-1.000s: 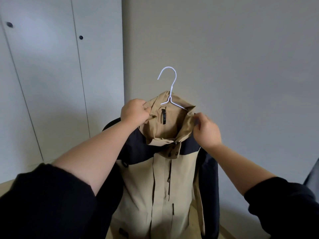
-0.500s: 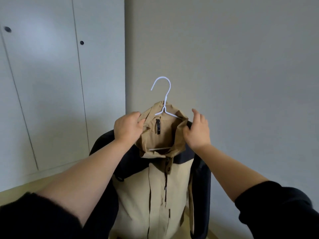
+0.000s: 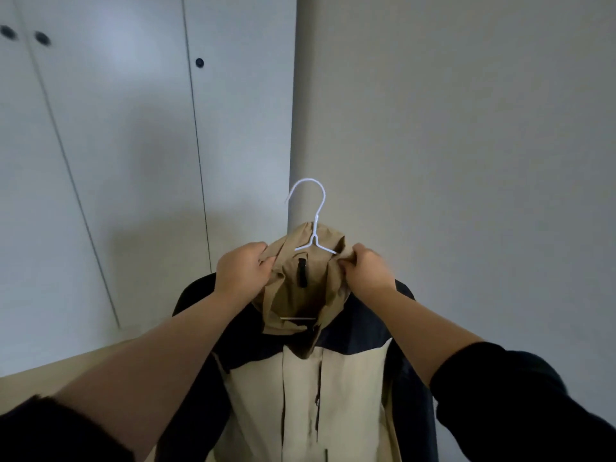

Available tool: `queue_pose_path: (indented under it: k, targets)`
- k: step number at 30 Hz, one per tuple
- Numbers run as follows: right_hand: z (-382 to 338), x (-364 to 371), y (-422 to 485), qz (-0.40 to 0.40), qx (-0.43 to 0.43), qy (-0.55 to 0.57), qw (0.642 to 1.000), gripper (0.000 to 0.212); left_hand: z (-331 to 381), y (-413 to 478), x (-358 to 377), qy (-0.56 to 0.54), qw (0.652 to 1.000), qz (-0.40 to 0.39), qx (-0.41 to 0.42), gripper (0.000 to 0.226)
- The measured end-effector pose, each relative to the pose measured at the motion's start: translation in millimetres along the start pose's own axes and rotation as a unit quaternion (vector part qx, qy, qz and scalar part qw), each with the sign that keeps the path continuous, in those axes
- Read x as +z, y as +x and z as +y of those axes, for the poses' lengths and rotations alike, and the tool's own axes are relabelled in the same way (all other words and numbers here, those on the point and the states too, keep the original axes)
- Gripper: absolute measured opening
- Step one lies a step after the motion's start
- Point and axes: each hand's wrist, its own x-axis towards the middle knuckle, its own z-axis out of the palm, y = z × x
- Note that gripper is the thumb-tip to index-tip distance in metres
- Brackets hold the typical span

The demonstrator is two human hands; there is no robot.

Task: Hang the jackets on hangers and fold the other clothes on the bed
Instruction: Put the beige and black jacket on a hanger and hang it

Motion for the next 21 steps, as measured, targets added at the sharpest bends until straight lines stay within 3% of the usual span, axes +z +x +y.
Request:
queue_pose_path:
  k: [9, 15, 21]
  targets:
    - [-168, -101, 109, -0.051, -0.027, 0.0, 0.998, 0.008, -29, 144, -154, 0.016, 0.998, -0.024, -0.059, 0.028]
    - [-298, -188, 167, -0.065, 0.007, 0.054, 0.996, 0.016, -34, 238, -286, 0.014, 0.995, -0.041, -0.089, 0.029]
    - [-387, -185, 195, -0.063, -0.028, 0.039, 0.997, 0.02, -90, 284, -359, -0.074, 0.98, -0.072, -0.17, 0.041]
